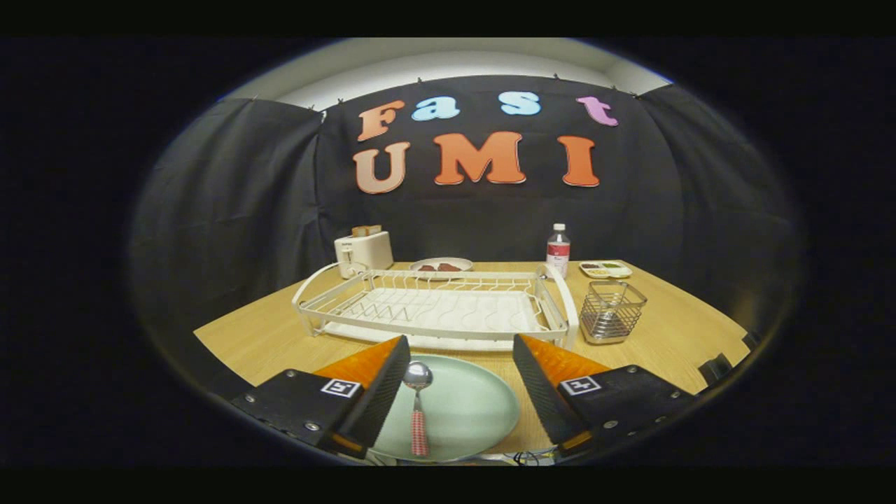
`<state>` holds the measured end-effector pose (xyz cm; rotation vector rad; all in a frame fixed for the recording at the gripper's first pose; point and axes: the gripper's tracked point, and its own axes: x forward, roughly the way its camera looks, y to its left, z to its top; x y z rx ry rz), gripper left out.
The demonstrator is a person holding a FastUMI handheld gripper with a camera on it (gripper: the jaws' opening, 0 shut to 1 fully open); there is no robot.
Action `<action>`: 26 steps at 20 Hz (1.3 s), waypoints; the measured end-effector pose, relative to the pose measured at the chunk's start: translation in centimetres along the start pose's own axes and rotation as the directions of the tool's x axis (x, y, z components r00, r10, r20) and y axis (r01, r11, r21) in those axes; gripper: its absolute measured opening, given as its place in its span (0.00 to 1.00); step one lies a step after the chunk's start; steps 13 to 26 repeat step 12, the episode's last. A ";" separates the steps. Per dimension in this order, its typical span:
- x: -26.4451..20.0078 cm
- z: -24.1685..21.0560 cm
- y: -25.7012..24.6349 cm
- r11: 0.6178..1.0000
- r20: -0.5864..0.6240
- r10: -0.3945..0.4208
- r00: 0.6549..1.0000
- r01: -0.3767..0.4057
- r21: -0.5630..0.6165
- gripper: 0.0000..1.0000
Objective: Take the plate from the dish rack, then take the spoon from the basket and place it into the plate.
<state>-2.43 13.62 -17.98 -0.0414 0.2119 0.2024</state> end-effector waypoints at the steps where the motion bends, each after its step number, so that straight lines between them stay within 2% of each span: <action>1: 0.2 0.5 -0.6 1.000 0.007 -0.009 1.000 0.009 0.009 0.93; 2: 0.2 1.0 -1.3 1.000 0.010 -0.014 1.000 0.014 0.011 0.98; 7: -0.3 2.8 -4.9 0.998 0.034 -0.067 0.997 0.068 -0.020 0.98; 12: -0.8 4.1 -8.4 0.992 0.047 -0.128 0.991 0.128 0.001 0.98; 26: -0.8 4.1 -8.4 0.992 0.047 -0.128 0.991 0.128 0.001 0.98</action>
